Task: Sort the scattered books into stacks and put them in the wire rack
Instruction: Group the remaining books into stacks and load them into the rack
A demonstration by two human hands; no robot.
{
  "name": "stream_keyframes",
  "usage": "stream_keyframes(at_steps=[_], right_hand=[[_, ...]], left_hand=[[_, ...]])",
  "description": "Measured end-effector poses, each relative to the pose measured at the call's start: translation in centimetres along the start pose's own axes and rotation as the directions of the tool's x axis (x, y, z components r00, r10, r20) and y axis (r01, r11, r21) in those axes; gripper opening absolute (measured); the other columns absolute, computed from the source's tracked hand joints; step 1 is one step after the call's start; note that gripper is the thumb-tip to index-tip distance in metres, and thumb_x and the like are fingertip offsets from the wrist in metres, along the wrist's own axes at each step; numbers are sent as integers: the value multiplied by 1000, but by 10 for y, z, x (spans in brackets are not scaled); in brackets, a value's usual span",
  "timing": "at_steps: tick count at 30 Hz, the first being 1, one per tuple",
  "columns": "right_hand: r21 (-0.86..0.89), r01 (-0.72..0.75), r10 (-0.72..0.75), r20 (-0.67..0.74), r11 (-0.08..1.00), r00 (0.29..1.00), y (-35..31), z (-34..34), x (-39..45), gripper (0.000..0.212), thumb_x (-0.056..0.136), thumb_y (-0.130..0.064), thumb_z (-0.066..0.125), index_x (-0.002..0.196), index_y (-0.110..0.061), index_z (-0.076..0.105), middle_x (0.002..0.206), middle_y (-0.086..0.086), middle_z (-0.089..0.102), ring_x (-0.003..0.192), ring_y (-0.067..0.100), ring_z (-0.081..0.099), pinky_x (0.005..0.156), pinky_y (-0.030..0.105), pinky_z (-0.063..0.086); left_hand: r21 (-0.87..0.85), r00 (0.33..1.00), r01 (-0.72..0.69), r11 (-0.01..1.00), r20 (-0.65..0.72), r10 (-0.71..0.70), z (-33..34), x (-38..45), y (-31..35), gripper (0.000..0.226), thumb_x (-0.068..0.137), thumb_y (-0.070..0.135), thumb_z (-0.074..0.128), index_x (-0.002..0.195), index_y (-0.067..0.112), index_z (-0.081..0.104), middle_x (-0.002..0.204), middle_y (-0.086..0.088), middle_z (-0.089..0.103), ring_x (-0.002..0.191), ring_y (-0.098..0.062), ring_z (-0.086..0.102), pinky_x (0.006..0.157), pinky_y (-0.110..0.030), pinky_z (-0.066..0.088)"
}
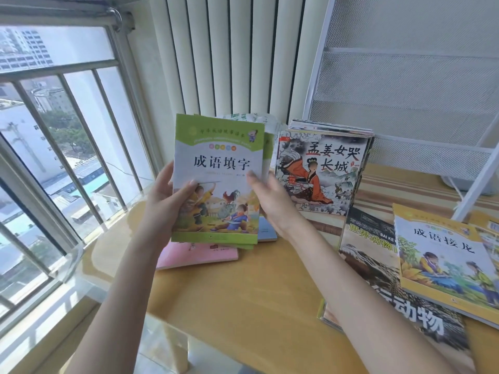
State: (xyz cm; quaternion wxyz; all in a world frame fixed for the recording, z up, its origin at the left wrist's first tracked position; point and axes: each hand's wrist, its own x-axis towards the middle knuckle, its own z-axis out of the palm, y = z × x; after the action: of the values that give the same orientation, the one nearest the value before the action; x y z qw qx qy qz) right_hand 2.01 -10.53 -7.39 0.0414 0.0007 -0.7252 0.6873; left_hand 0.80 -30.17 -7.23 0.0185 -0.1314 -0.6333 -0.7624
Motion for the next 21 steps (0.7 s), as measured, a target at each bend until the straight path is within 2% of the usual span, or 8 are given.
stream_keyframes(at_steps=[2, 5, 8, 11, 13, 15, 18, 21], right_hand=[[59, 103, -102, -8, 993, 995, -16, 1, 0, 20, 94, -39, 50, 113, -32, 48, 109, -22, 56, 100, -14, 51, 90, 12, 38], [80, 209, -213, 51, 975, 976, -33, 2, -2, 33, 84, -47, 56, 115, -34, 50, 118, -16, 59, 112, -4, 52, 99, 20, 38], [104, 152, -162, 99, 983, 982, -26, 3, -4, 30, 80, -39, 63, 108, -32, 55, 111, -10, 64, 105, 8, 60, 95, 28, 47], [94, 99, -109, 101, 991, 989, -16, 7, -9, 14, 89, -25, 62, 102, -28, 58, 103, -5, 66, 86, 25, 65, 73, 37, 56], [89, 133, -134, 7, 987, 991, -15, 4, -7, 10, 88, -25, 62, 98, -24, 60, 97, -4, 67, 74, 17, 65, 56, 32, 55], [107, 152, -141, -106, 983, 984, -19, -2, -4, 15, 88, -26, 64, 98, -15, 61, 90, 0, 66, 56, 13, 59, 45, 27, 50], [129, 161, -129, -229, 978, 965, -24, -8, 0, 15, 89, -22, 64, 98, -10, 60, 90, 12, 67, 50, 27, 52, 40, 37, 46], [126, 150, -110, -278, 981, 954, -25, -9, -1, 18, 90, -20, 62, 104, -9, 59, 103, 6, 66, 68, 37, 56, 46, 33, 51]], left_hand=[[-28, 996, -76, 997, 47, 77, 4, 1, 6, 62, 86, 7, 60, 139, 33, 43, 120, -2, 66, 97, -21, 69, 75, -36, 59], [58, 985, -162, 985, 67, 158, 7, 3, 19, 57, 77, 13, 69, 129, 25, 48, 110, 0, 69, 93, -22, 69, 73, -34, 59], [85, 989, -130, 988, 82, 123, 4, 1, 21, 45, 78, 30, 76, 114, 31, 51, 105, 7, 71, 100, -20, 68, 73, -34, 59], [145, 973, -89, 985, 226, 54, -14, -6, 12, 75, 65, 62, 73, 128, 36, 43, 122, 10, 64, 112, -13, 62, 80, -27, 55], [345, 942, -57, 937, 330, -64, -30, -14, 0, 98, 54, 69, 75, 138, 45, 30, 137, 21, 49, 124, 4, 47, 96, -21, 44], [696, 907, -37, 717, 325, -269, -42, -21, -16, 132, 36, 89, 65, 147, 48, 7, 154, 16, 22, 142, 1, 18, 115, -30, 25], [958, 875, -224, 178, 278, -395, -40, -26, -37, 143, 25, 106, 23, 144, 38, -16, 159, 8, -11, 144, -9, -20, 118, -45, -11], [960, 896, -253, 123, 281, -344, -28, -25, -36, 143, 29, 105, 8, 152, 31, 3, 160, 7, -3, 147, -15, -11, 117, -50, -7]])
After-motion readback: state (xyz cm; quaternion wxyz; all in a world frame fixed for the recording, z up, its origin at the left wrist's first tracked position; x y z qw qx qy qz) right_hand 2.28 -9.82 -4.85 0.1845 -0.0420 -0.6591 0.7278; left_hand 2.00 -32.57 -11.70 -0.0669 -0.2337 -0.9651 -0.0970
